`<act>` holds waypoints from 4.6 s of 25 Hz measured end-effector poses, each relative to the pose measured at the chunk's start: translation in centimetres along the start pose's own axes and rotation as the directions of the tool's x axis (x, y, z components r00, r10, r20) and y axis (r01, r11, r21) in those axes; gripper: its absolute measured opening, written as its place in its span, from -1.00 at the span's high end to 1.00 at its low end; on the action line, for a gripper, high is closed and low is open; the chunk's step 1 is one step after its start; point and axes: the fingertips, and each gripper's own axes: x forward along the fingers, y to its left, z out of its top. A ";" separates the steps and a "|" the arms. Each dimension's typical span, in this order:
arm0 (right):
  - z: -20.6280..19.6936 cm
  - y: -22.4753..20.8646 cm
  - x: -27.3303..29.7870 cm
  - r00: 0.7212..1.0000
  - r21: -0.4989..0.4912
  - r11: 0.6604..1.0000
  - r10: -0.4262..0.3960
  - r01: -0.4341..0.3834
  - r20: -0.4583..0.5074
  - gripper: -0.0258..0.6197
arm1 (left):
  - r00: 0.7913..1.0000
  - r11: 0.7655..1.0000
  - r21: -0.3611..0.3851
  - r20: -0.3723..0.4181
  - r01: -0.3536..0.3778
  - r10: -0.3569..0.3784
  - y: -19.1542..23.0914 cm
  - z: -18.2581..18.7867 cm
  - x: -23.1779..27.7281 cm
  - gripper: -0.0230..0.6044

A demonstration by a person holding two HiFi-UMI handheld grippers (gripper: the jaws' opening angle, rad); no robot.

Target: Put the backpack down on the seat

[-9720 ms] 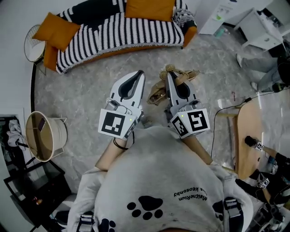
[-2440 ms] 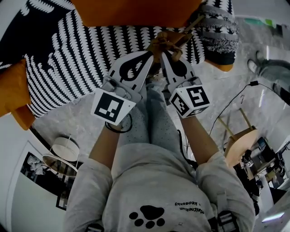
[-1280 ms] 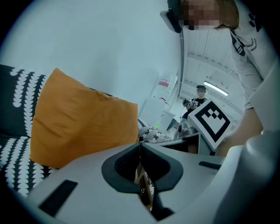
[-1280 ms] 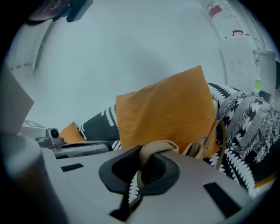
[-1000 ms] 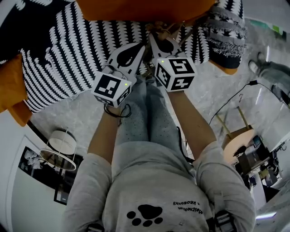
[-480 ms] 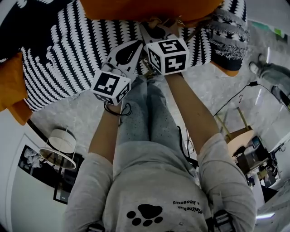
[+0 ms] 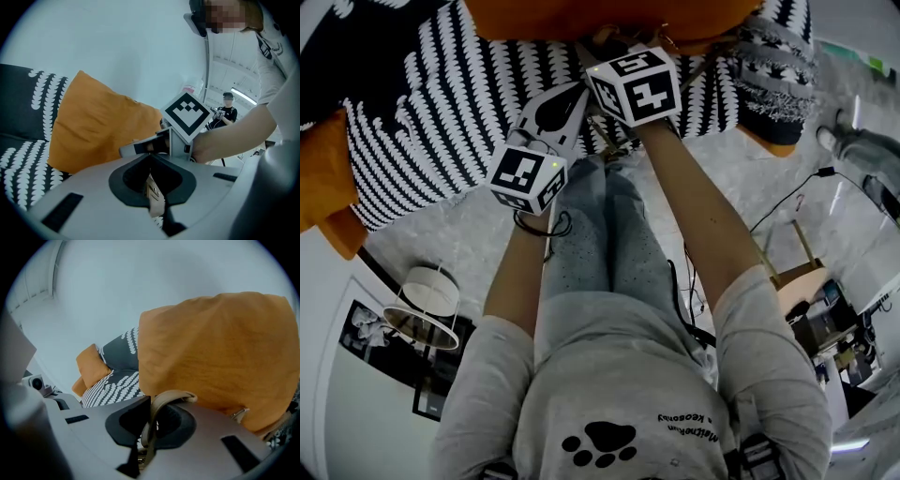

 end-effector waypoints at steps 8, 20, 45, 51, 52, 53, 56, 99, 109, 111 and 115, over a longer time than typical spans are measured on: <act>0.1 1.7 1.9 0.980 -0.020 0.987 0.154 -0.158 -0.123 0.55 | 1.000 1.000 -0.014 -0.018 -0.020 0.020 1.3 -0.2 -0.9 0.86; -3.4 0.1 -1.4 0.967 -0.008 0.979 0.200 -0.204 -0.156 0.23 | 0.999 1.000 -0.017 -0.033 0.009 -0.010 -0.6 -1.1 0.9 0.86; -7.9 -2.8 -10.7 0.999 0.143 0.988 0.051 -0.049 -0.009 0.23 | 0.996 0.997 0.026 -0.057 0.075 -0.073 -6.6 -2.3 2.6 0.86; -6.6 -3.0 -13.6 0.999 0.130 0.991 -0.018 0.012 0.047 0.52 | 0.996 0.995 0.053 -0.051 0.080 -0.077 -8.0 -0.6 2.8 0.86; -6.5 -3.0 -14.0 0.998 0.132 0.991 -0.034 0.027 0.054 0.59 | 0.996 0.995 0.057 -0.049 0.080 -0.078 -8.2 -0.2 2.8 0.86; -6.2 -3.0 -14.5 0.997 0.134 0.990 -0.048 0.039 0.063 0.63 | 0.996 0.995 0.063 -0.046 0.080 -0.078 -8.5 0.2 2.7 0.86; -5.2 -2.1 -16.5 0.993 0.138 0.988 -0.082 0.069 0.087 0.73 | 0.997 0.994 0.078 -0.037 0.076 -0.074 -9.7 1.9 1.5 0.86; 1.8 13.8 -43.7 0.884 -0.026 0.973 -0.197 0.229 0.424 0.82 | 0.984 0.962 0.264 0.137 0.071 -0.110 -27.6 14.6 -17.9 0.86; 1.6 16.1 -47.3 0.860 -0.070 0.974 -0.155 0.215 0.486 0.82 | 0.974 0.964 0.266 0.210 0.027 -0.085 -31.0 16.2 -20.0 0.86; 1.7 16.3 -47.7 0.853 -0.070 0.973 -0.156 0.218 0.498 0.82 | 0.972 0.964 0.266 0.220 0.026 -0.087 -31.4 16.5 -20.2 0.86; 1.8 17.0 -48.4 0.840 -0.074 0.970 -0.159 0.230 0.518 0.82 | 0.970 0.960 0.279 0.226 0.026 -0.092 -31.9 16.9 -20.6 0.86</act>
